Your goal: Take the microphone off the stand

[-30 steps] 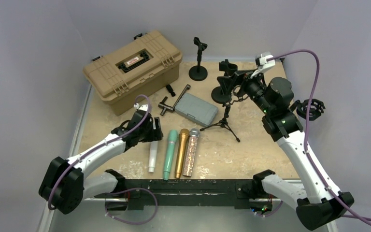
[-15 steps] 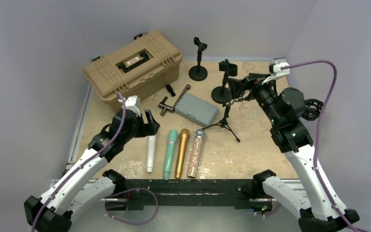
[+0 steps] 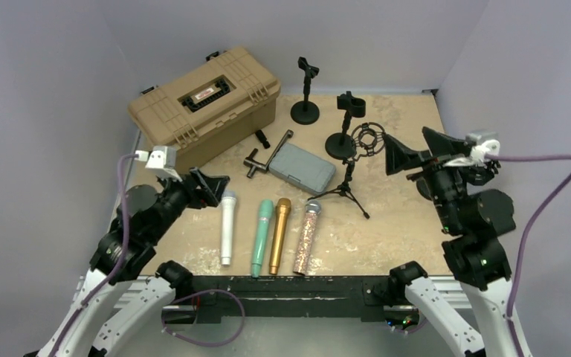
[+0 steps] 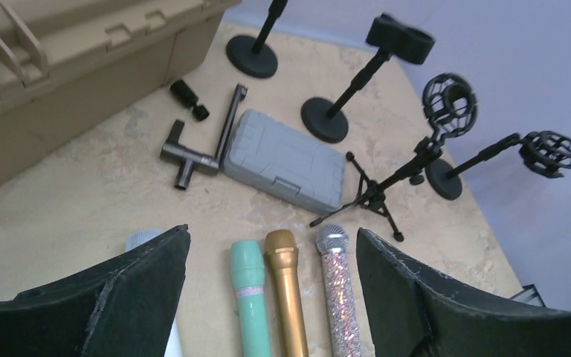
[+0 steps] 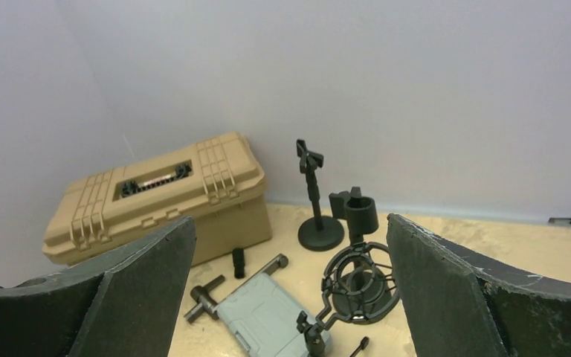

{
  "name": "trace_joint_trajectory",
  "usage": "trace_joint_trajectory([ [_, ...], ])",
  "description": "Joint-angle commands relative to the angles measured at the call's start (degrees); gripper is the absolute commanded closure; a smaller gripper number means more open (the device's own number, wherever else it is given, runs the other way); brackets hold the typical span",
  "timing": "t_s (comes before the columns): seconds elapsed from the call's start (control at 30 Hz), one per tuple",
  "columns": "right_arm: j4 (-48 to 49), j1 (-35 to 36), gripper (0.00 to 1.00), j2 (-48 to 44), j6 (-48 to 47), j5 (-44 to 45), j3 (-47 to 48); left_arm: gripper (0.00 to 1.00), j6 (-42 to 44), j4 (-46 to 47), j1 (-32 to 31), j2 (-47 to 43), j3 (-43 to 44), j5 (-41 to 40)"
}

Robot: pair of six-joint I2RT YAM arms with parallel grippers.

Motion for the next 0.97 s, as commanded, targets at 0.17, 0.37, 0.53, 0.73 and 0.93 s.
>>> trace_joint_trajectory([
  [0.17, -3.4, 0.0, 0.01, -9.9, -1.7, 4.7, 0.4, 0.17, 5.2, 7.7, -0.2, -13.1, 2.5, -2.8],
  [0.37, -4.2, 0.0, 0.01, -15.6, -1.1, 8.7, -1.3, 0.16, 8.4, 11.8, -0.1, -18.5, 2.0, -4.0],
  [0.53, -4.8, 0.1, 0.01, -19.1, 0.7, 11.4, -2.6, 0.15, 9.7, 13.8, -0.2, -23.3, 0.4, -6.5],
  [0.73, -4.5, 0.1, 0.01, -19.2, 1.4, 12.4, -2.3, 0.15, 12.4, 16.5, -0.2, -25.1, -0.8, -7.4],
  [0.93, -6.0, 0.0, 0.01, -19.0, 2.7, 11.2, -3.9, 0.14, 12.5, 15.6, -0.1, -25.7, -1.1, -6.8],
])
